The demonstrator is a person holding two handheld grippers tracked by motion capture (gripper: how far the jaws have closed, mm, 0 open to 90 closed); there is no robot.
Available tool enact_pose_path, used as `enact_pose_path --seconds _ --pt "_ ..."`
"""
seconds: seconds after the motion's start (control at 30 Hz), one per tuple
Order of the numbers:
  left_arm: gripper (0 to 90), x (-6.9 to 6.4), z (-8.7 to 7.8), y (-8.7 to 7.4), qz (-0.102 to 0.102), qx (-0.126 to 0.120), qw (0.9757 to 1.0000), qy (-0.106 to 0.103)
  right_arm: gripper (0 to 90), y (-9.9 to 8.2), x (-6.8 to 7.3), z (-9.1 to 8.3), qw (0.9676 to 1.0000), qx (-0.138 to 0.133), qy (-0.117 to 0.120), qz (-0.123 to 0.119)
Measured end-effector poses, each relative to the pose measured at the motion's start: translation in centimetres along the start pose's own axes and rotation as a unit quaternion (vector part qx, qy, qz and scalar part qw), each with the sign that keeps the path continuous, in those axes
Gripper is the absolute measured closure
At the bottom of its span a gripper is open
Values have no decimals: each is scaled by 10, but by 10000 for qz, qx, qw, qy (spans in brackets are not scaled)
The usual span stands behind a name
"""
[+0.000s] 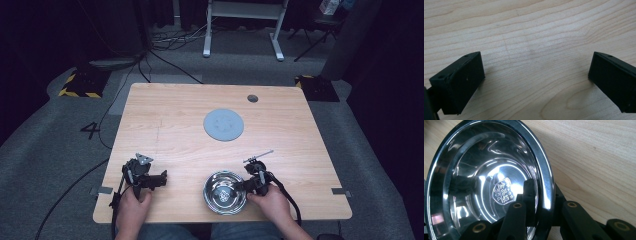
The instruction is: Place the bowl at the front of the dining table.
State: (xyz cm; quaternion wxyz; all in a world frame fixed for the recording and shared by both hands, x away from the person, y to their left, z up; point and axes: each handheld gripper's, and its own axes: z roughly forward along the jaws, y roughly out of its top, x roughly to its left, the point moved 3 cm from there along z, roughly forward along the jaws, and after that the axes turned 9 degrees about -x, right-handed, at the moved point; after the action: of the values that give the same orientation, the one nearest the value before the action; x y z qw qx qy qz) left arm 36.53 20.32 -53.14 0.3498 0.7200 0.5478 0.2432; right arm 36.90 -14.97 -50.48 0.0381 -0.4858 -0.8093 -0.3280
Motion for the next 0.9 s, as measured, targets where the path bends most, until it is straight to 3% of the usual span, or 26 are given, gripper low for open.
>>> enact_pose_path --seconds 0.23,0.53,0.9 --pt "5 0 0 0 1 1 10000 -1 838 0 1 0 10000 0 -16 -26" --pt "5 0 0 0 -2 3 10000 0 867 3 4 -7 9998 -193 -60 -68" --pt "5 0 0 0 -2 4 10000 0 862 13 5 -30 9947 -599 -646 -525"
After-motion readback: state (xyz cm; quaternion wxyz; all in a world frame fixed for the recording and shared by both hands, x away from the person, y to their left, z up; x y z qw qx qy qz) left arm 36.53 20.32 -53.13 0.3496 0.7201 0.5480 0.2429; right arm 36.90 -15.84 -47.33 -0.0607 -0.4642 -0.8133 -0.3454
